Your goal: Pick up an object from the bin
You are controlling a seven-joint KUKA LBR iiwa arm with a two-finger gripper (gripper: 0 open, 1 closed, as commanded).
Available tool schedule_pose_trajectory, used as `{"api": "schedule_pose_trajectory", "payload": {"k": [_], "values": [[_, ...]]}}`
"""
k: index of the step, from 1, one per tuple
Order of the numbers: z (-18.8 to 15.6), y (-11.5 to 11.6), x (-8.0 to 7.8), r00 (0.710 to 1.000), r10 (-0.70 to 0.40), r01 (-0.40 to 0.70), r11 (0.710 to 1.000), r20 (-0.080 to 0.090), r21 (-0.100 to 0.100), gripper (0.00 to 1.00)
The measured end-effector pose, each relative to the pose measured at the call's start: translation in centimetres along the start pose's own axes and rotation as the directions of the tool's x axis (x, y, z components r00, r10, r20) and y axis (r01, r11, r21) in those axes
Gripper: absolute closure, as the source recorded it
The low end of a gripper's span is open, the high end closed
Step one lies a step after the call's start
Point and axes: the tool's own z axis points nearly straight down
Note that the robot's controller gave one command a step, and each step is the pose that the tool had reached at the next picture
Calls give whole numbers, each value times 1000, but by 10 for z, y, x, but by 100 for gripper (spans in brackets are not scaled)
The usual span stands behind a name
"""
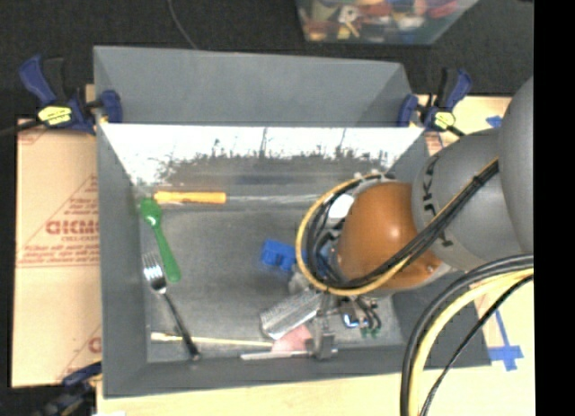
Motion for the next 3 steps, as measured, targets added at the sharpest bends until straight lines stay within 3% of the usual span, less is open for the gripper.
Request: {"api": "schedule_pose_trajectory", "payload": {"k": [1, 2, 3], "values": [[-58, 4, 4, 1000, -6, 6, 1000, -5, 1, 0], [-28, 6, 5, 980, -201, 201, 980, -5, -1, 0], [0, -15, 1, 982, -190, 190, 982, 12, 3, 0]]}}
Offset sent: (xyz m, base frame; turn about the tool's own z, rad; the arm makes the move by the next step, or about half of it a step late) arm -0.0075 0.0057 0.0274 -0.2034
